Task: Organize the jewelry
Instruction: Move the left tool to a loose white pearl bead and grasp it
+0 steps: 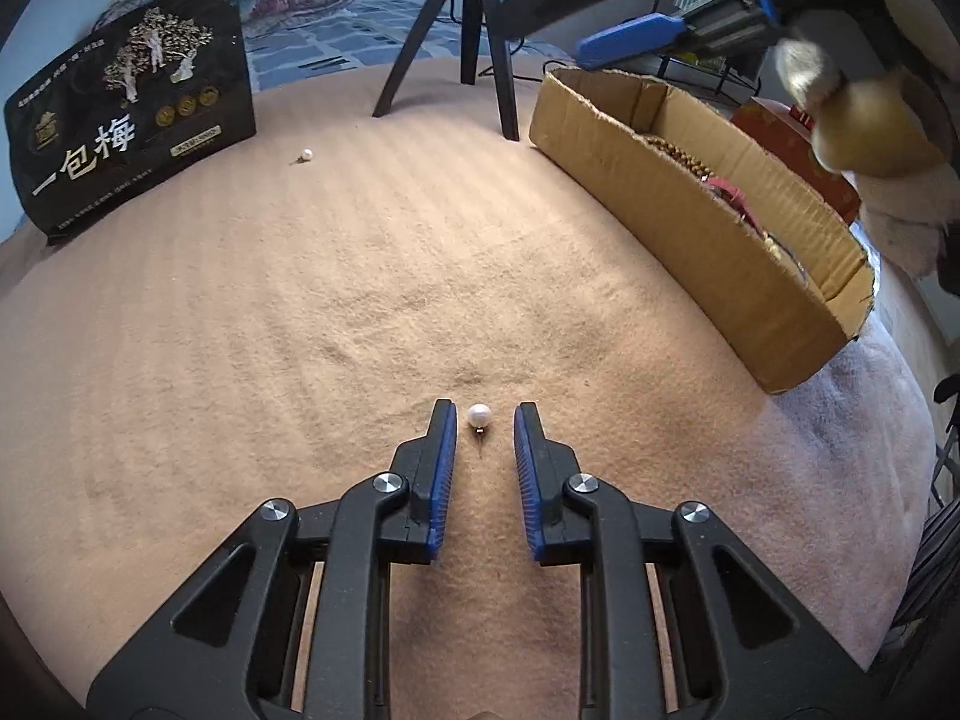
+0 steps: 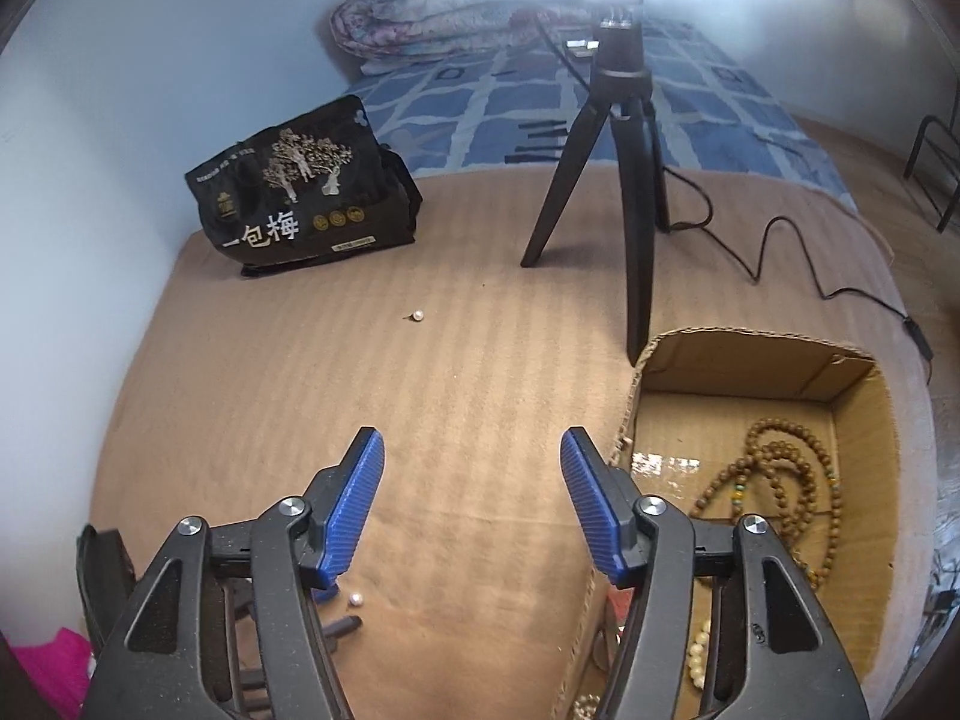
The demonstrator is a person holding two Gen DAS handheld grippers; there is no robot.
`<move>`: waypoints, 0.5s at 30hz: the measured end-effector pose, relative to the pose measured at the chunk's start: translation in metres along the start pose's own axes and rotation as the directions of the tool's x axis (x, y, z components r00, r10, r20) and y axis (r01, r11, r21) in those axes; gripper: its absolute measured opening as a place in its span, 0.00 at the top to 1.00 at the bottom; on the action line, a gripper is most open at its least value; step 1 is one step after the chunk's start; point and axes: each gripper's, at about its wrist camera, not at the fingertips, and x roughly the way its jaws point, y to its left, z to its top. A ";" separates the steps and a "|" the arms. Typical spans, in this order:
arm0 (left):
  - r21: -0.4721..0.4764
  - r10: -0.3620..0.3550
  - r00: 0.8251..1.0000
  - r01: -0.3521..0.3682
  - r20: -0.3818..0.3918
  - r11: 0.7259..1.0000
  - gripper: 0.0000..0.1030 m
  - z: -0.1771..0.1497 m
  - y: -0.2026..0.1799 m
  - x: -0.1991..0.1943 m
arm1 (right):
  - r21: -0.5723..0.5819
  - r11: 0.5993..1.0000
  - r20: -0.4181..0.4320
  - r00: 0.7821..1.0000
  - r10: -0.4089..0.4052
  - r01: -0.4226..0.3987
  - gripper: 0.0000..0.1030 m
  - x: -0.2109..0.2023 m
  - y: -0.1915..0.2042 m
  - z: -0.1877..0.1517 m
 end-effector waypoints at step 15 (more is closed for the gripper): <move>-0.036 0.016 1.000 -0.015 0.014 0.999 0.93 -0.007 0.023 0.004 | 0.012 0.999 -0.066 0.997 0.041 -0.040 0.59 0.064 0.037 0.028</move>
